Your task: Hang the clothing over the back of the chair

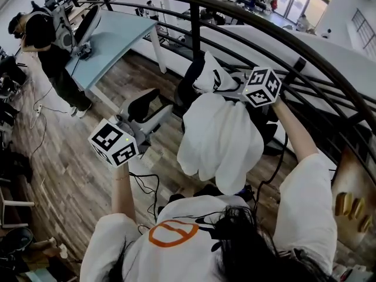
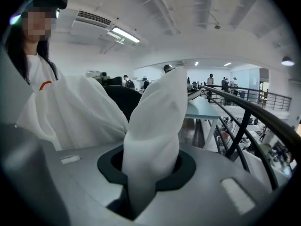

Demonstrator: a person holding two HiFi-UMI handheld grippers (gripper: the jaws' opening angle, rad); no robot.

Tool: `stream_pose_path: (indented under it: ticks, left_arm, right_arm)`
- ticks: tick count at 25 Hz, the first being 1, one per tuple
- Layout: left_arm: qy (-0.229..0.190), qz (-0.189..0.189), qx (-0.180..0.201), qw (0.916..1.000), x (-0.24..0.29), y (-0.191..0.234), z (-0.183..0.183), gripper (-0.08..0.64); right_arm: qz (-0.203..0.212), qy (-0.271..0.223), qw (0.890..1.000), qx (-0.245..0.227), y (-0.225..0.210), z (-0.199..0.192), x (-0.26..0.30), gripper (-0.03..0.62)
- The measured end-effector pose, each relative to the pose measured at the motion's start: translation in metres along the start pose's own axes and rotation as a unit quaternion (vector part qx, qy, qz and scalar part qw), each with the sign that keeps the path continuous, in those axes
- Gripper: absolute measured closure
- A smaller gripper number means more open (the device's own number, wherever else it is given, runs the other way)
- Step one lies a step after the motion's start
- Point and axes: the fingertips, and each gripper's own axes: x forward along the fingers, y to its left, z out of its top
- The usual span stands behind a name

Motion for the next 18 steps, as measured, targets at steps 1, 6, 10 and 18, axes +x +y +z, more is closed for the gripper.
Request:
stream_pose_path:
  ticks: [1,6,10,18]
  left_arm:
    - [0.005,-0.005,0.013,0.9999,0.010,0.009,0.007,0.235]
    - [0.026,-0.075,0.065,0.9947,0.068,0.035,0.031,0.235]
    - [0.070,-0.161,0.108,0.9785,0.112,0.022,0.035,0.233]
    - [0.192,-0.286,0.144,0.9278,0.182,0.002,-0.002,0.150]
  right_arm:
    - [0.009,-0.002,1.000,0.005,0.001,-0.001,0.002,0.474]
    - [0.031,-0.019,0.999,0.036,-0.002,0.000,0.009,0.474]
    - [0.043,-0.024,0.998,0.042,0.004,-0.003,0.011,0.476]
    - [0.041,-0.034,0.998,0.042,0.010,-0.006,0.006,0.476]
